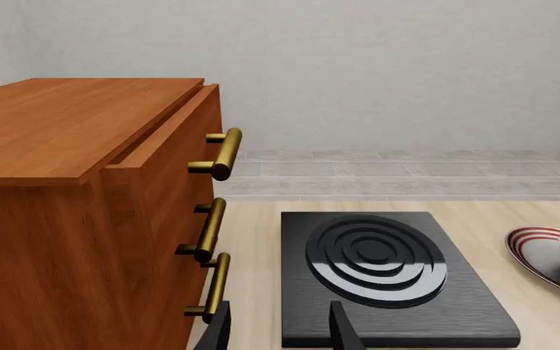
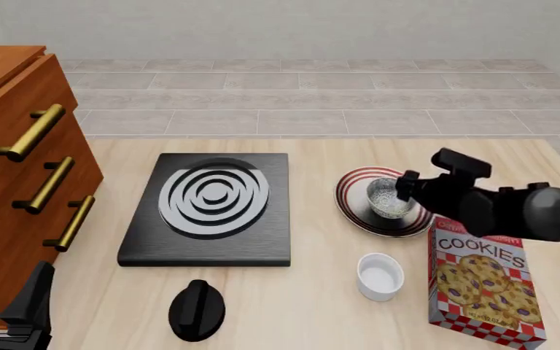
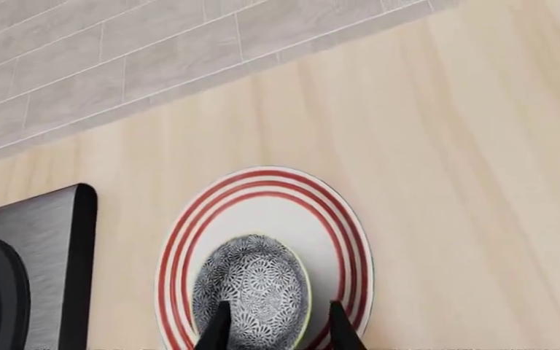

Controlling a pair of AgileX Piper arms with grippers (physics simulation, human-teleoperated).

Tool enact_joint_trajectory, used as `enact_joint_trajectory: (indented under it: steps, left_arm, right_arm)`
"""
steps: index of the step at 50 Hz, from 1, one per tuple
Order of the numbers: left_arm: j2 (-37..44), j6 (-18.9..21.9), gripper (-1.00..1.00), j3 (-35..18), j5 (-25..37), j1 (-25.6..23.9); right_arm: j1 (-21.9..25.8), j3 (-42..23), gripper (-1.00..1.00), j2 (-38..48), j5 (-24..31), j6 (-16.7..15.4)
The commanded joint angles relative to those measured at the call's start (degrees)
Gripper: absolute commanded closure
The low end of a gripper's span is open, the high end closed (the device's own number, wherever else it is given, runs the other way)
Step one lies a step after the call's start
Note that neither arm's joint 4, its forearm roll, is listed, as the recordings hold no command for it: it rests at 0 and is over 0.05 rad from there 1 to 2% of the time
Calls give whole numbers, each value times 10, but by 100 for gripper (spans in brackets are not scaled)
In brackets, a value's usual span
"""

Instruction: Pick the akita bowl next to the ramekin and place it on the plate.

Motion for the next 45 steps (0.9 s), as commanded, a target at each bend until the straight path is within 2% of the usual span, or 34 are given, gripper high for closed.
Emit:
enact_joint_trajectory:
  steps: [1,45]
  left_arm:
    - [0,0,-100,0,0,0]
    - [0,0,-100,0,0,0]
  right_arm:
    - [3,2,-100,-30,15,2]
    - [-4,48,-100,-151,56,6]
